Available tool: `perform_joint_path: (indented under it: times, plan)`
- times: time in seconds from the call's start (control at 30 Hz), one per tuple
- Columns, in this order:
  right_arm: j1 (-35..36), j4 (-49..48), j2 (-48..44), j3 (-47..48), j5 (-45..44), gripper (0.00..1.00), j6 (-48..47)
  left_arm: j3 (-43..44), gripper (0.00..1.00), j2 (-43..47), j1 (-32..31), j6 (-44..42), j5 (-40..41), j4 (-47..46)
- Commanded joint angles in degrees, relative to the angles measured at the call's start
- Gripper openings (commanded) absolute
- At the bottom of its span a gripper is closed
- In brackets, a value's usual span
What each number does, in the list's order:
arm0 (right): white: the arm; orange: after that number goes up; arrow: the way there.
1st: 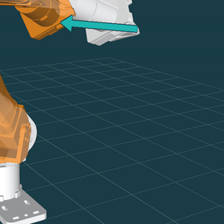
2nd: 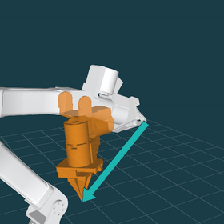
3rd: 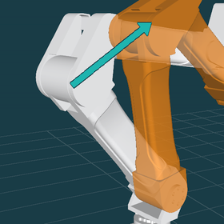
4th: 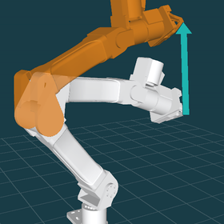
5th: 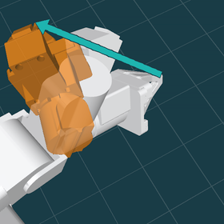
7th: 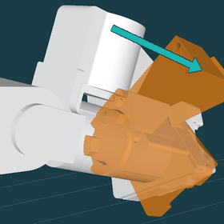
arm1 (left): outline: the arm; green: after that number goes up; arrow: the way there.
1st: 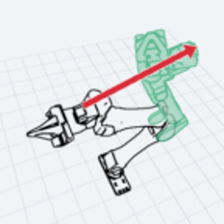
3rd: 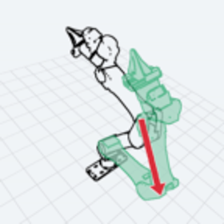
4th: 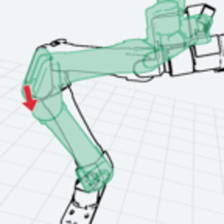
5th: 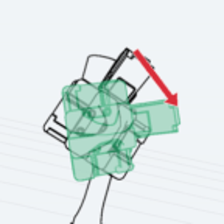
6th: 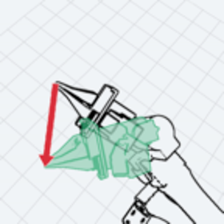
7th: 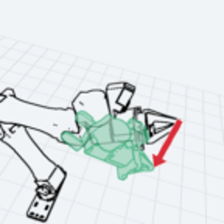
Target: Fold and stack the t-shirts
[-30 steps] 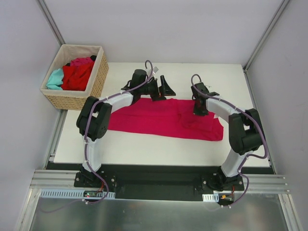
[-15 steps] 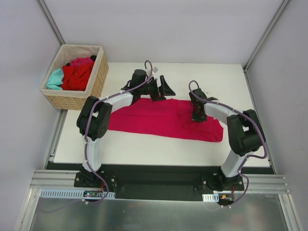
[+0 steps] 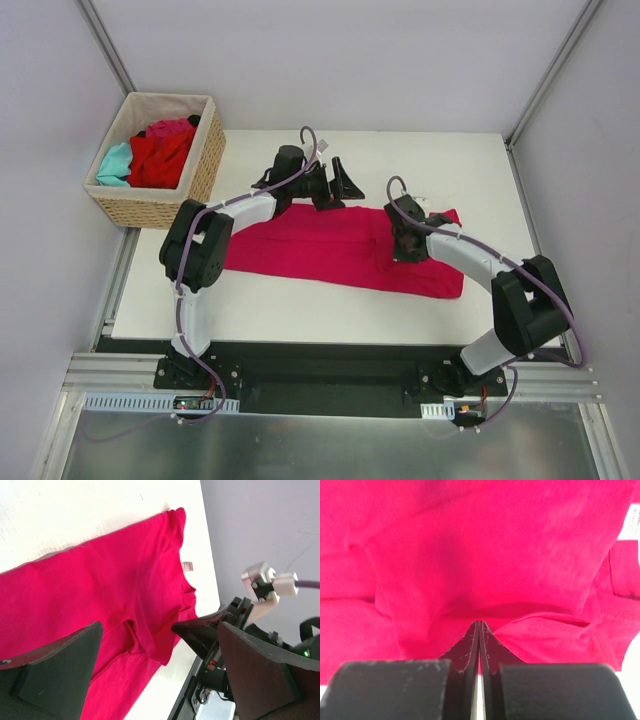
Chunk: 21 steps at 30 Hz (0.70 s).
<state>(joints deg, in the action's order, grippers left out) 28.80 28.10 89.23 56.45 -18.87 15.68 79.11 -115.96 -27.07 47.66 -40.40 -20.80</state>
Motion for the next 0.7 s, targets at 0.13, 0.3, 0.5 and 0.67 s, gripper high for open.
perform_joint_path:
  times: [0.13,0.3,0.5,0.67]
  plan:
    - [5.0,3.6,-5.9,-5.6,-2.3,0.01,4.7,-1.7,0.99,2.8,-0.7,0.8,0.1,-2.4]
    - [6.4,5.0,-7.1,-5.5,-2.5,0.01,5.4,-1.5,0.99,2.8,-0.8,0.8,-0.3,-2.3]
    - [7.4,7.1,-9.9,-3.1,-6.3,0.01,5.3,-1.8,0.99,3.7,-0.8,-0.4,-0.1,-1.5]
    - [2.7,7.4,-9.3,3.8,-7.2,0.01,2.0,1.2,0.99,6.2,-0.8,-5.6,2.4,10.8]
